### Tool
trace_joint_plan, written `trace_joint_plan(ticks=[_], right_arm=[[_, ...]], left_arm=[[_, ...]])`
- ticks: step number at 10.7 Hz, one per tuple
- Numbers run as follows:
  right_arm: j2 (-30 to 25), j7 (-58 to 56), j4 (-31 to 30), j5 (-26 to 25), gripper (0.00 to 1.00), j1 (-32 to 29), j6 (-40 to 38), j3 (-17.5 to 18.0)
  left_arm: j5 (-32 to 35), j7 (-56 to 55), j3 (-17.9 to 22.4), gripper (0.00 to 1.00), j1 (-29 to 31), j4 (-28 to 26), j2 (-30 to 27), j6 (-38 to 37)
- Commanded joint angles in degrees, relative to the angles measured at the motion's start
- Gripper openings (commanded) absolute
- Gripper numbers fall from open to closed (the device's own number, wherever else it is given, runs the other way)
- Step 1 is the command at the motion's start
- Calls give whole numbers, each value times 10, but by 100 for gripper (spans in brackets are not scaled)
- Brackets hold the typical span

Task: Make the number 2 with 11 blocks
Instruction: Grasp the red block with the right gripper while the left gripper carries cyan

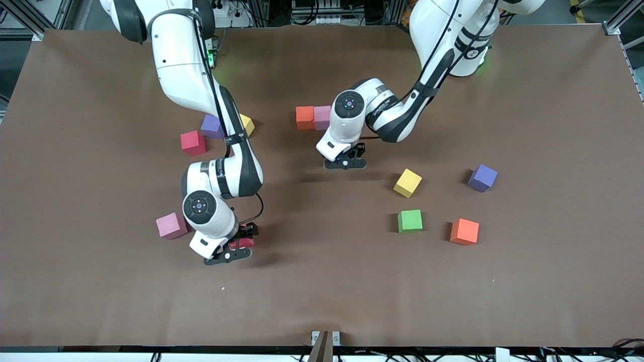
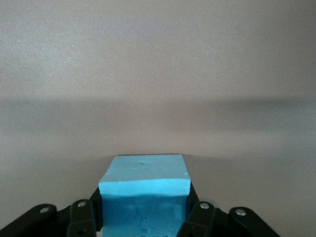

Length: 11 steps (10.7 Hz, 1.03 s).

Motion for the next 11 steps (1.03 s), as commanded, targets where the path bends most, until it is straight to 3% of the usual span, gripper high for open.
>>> trace_joint_plan(ticks=[1, 5, 11], right_arm=[[-8, 2, 9, -1, 25, -1, -17, 10], [-53, -62, 6, -2, 24, 20, -115, 8], [-150, -161, -151, -5, 24, 74, -42, 1]], left_arm=[[20, 7, 1, 39, -2, -16, -13, 8], [19, -4, -7, 39, -2, -21, -13, 8], [19, -29, -8, 40, -1, -41, -21, 8]])
